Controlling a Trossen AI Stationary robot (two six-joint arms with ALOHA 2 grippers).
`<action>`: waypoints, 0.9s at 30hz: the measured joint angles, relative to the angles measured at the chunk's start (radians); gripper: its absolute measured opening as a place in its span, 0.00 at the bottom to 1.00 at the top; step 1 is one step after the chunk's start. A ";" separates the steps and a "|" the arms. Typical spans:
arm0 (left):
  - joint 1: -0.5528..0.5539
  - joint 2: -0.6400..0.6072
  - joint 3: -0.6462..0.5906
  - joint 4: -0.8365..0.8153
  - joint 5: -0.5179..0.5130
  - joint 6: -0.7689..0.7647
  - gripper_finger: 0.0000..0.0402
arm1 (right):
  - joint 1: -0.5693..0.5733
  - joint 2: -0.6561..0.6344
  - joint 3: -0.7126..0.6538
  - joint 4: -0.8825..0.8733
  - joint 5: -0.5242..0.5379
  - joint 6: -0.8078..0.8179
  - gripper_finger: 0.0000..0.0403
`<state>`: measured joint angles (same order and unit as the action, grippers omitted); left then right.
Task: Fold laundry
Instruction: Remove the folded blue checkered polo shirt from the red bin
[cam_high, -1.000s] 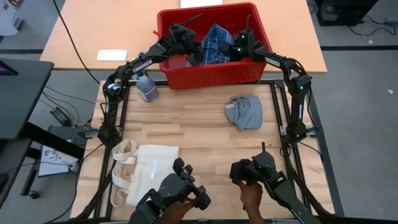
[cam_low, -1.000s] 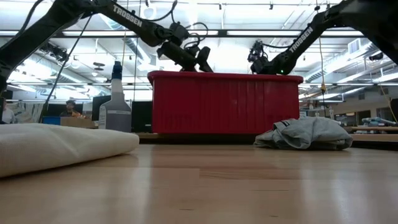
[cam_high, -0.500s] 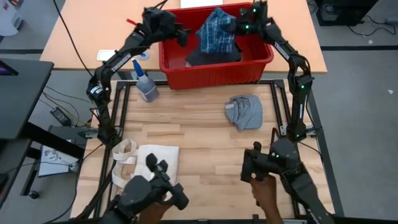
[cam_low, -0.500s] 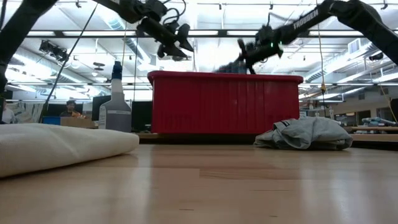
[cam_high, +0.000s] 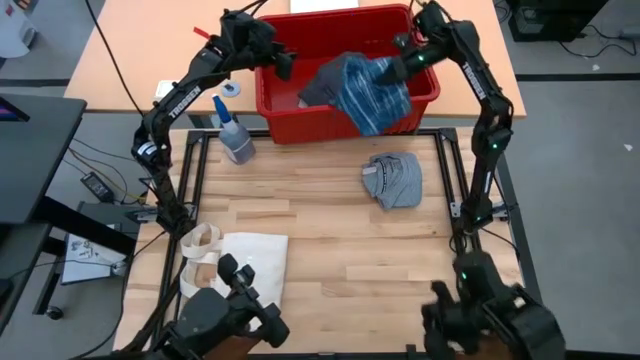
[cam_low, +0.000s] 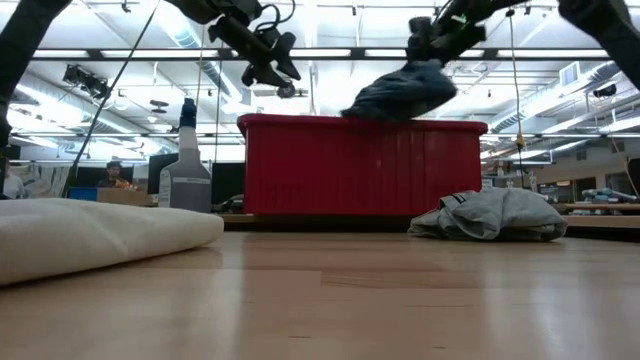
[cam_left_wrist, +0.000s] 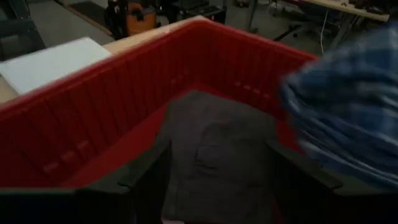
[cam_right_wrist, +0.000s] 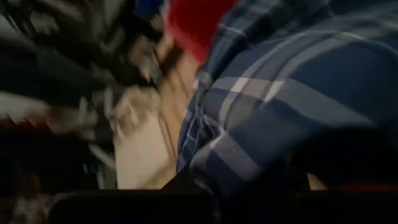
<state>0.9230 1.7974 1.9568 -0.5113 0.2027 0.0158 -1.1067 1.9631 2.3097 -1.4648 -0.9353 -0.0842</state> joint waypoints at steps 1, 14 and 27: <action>0.000 -0.002 0.000 0.004 -0.001 0.000 0.63 | 0.006 -0.020 -0.013 -0.024 0.018 -0.021 0.06; -0.008 0.001 0.000 -0.002 -0.003 -0.002 0.63 | 0.099 -0.469 -0.793 0.283 0.059 0.219 0.06; -0.027 0.001 0.000 -0.002 -0.003 0.002 0.63 | 0.159 -0.910 -1.641 1.016 0.250 0.805 0.06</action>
<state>0.8960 1.7985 1.9568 -0.5132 0.1993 0.0181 -0.9478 1.0534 0.6691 -0.4489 -0.6850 0.7209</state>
